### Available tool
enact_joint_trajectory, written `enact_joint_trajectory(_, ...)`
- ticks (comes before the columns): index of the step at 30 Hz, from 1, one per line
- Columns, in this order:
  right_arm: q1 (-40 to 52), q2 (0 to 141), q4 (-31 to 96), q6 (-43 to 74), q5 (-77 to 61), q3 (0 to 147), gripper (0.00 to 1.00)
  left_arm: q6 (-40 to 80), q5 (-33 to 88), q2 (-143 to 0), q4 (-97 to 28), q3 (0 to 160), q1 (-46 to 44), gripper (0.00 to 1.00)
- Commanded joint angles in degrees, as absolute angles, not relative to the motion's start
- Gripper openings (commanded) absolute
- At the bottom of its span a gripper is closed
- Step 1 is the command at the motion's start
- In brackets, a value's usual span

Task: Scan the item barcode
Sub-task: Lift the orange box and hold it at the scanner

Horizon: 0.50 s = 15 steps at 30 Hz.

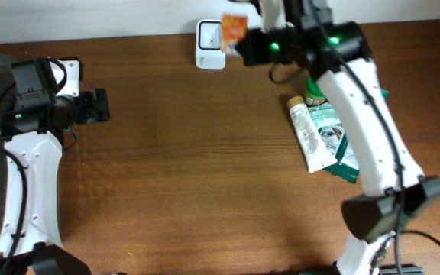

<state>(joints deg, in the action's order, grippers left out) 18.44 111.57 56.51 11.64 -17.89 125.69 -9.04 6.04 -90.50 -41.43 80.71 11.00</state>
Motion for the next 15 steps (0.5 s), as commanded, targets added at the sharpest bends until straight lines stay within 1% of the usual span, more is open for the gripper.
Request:
enact_joint_trajectory(1,24.0,121.5,50.3,-1.5,13.1,131.2,0.04,-9.8,6.7,-90.3,-41.3,80.7,11.2,0.99)
enact_joint_trajectory(2,25.8,126.1,44.1,-8.1,20.8,131.2,0.04,-9.8,6.7,-90.3,-41.3,80.7,11.2,0.99)
enact_joint_trajectory(3,27.3,132.6,34.6,-16.4,29.2,131.2,0.04,-9.8,6.7,-90.3,-41.3,80.7,11.2,0.99)
enact_joint_trajectory(4,27.4,138.0,25.3,-22.2,32.9,131.2,0.04,-9.8,6.7,-90.3,-41.3,80.7,11.2,0.99)
enact_joint_trajectory(7,27.2,144.3,15.0,-31.9,32.8,131.2,0.04,-9.8,6.7,-90.3,-41.3,80.7,11.2,0.99)
enact_joint_trajectory(8,27.2,146.3,11.8,-36.9,32.9,131.2,0.04,-9.8,6.7,-90.3,-41.3,80.7,11.2,0.99)
enact_joint_trajectory(9,27.3,148.7,8.1,-44.3,32.9,131.2,0.04,-9.8,6.7,-90.3,-41.3,80.7,11.2,0.99)
enact_joint_trajectory(11,27.3,150.2,7.4,-46.9,32.9,131.2,0.04,-9.8,6.7,-90.3,-41.3,80.7,11.2,0.99)
enact_joint_trajectory(15,27.3,150.2,7.6,-46.9,32.9,131.2,0.04,-9.8,6.7,-90.3,-41.3,80.7,11.2,0.99)
